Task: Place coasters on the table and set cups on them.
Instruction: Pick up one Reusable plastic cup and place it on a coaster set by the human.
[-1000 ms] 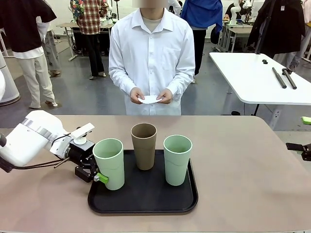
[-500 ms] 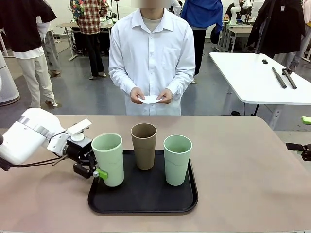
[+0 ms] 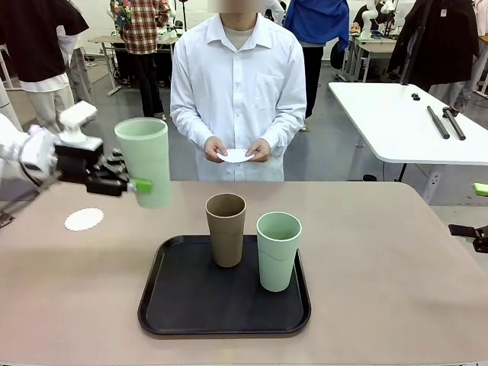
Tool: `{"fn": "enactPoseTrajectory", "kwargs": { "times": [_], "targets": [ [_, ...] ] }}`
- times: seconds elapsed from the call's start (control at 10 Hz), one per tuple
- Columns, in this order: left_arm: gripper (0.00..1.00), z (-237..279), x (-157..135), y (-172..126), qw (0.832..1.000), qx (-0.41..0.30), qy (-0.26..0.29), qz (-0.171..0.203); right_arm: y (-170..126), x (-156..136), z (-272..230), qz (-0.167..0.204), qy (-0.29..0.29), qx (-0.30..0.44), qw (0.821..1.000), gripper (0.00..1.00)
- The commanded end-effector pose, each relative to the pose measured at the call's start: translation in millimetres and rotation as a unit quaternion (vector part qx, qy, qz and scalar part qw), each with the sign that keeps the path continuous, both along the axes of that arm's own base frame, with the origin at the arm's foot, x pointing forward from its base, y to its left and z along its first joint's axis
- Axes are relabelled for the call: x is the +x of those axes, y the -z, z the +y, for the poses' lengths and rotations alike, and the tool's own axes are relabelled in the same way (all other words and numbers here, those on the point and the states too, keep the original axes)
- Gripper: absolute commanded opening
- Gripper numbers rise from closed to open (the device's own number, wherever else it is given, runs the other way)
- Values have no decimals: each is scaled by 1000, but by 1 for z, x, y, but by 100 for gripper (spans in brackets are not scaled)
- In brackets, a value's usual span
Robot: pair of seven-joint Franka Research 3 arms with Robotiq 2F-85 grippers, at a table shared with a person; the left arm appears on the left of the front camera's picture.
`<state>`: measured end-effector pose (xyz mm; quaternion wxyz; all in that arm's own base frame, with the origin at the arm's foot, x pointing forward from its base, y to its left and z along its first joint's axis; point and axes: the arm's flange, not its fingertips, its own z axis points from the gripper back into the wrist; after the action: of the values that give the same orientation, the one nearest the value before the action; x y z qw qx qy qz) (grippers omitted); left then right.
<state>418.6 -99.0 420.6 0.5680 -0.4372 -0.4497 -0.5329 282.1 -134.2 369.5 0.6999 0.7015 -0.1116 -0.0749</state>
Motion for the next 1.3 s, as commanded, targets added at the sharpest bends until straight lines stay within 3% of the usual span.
{"fn": "enactPoseTrajectory", "kwargs": {
  "times": [0.0,0.2,0.3,0.5,0.6,0.7,0.9,1.2],
  "targets": [
    [0,11,-14,-17,999,29,-15,30,-2,4,0,-4,6,12,1000,100],
    [0,16,-22,-34,997,11,48,52,-2,4,0,-4,6,12,1000,100],
    [0,15,-10,-30,999,23,-15,19,-2,4,0,-4,6,12,1000,100],
    [0,15,-10,-30,999,23,-15,19,-2,4,0,-4,6,12,1000,100],
    [84,15,-15,-31,999,24,3,32,-2,4,0,-4,6,12,1000,100],
    [84,49,5,-28,999,27,-21,-4,-2,4,0,-4,6,12,1000,100],
    [84,111,27,-24,999,10,-40,-17,-2,4,0,-4,6,12,1000,100],
    [84,197,37,-7,993,-2,-116,-23,-2,4,0,-4,6,12,1000,100]
  ]
}}
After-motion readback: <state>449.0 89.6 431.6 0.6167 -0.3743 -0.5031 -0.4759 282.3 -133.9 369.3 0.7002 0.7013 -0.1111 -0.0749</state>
